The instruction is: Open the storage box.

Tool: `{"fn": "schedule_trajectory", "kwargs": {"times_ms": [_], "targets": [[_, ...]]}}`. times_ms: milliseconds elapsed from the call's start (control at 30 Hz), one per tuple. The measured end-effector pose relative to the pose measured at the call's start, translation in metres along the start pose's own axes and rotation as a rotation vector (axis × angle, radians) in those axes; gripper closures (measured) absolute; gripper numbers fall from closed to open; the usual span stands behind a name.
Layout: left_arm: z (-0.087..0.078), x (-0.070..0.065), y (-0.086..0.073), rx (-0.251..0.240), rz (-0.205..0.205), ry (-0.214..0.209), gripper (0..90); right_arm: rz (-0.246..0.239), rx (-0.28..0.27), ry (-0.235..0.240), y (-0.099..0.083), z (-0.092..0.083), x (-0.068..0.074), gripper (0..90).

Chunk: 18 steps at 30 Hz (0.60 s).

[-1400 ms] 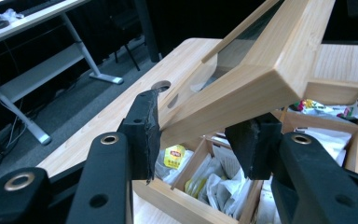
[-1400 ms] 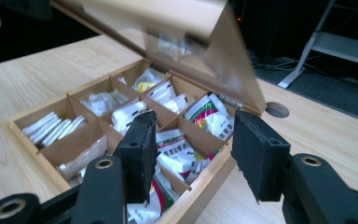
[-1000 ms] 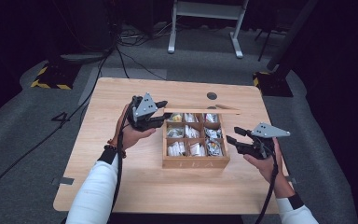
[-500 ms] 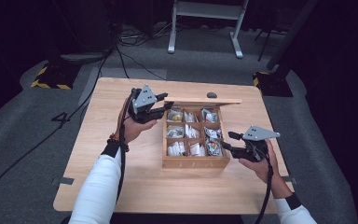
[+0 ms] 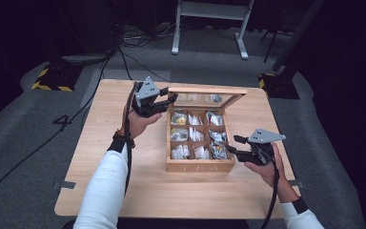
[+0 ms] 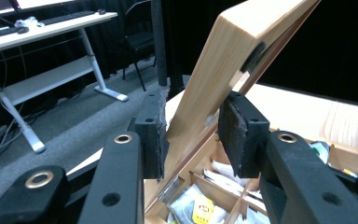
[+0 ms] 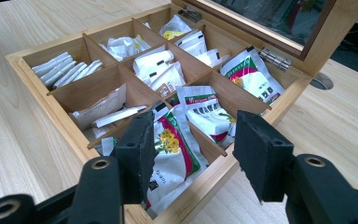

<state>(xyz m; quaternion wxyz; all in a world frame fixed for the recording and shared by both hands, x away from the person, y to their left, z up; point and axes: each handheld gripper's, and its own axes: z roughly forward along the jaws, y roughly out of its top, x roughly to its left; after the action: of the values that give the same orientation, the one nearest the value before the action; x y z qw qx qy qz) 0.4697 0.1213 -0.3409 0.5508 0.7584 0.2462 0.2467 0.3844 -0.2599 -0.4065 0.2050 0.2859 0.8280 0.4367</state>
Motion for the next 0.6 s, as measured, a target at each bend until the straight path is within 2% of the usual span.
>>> {"fn": "schedule_trajectory", "kwargs": {"times_ms": [67, 167, 233, 600], "targets": [[0.002, 0.002, 0.000, -0.001, -0.012, -0.001, 62.5, -0.001, 0.002, -0.001, 0.000, 0.000, 0.000, 48.3], [0.009, 0.004, -0.002, 0.037, -0.002, 0.016, 62.3, 0.001, 0.004, 0.000, -0.001, 0.000, -0.001, 48.3], [0.013, 0.006, -0.004, 0.048, -0.004, 0.012, 61.9, 0.001, 0.004, -0.002, -0.001, 0.000, -0.001, 48.4], [0.024, 0.019, -0.001, 0.015, -0.068, 0.038, 62.6, 0.003, 0.009, -0.002, -0.003, 0.001, -0.003, 48.4]]}}
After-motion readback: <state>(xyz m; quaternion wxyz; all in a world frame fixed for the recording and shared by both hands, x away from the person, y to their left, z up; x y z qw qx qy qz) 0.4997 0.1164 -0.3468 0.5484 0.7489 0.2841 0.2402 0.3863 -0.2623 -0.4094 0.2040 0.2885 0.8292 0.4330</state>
